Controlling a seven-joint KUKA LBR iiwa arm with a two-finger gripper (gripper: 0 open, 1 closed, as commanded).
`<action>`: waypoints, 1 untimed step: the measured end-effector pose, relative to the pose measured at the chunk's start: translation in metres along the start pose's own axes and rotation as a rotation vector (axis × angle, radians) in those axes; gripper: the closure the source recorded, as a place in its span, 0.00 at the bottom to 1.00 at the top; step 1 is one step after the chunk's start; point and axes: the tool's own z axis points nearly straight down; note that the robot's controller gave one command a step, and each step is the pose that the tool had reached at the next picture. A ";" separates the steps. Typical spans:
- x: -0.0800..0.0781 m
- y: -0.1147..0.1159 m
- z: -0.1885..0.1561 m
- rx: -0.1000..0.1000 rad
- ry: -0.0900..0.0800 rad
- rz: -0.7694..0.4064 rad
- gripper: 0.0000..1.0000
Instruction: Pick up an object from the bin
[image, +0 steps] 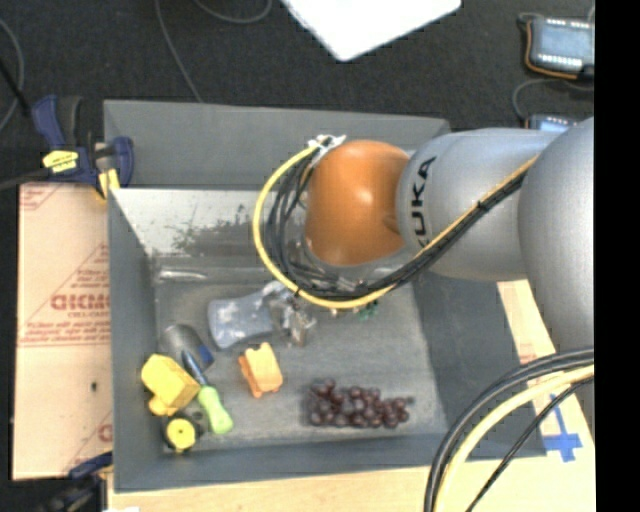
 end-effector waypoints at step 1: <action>-0.013 -0.003 -0.063 0.005 -0.007 0.018 1.00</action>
Offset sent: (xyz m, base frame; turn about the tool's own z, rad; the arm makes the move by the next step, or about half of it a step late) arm 0.0155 0.0373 0.1510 0.0593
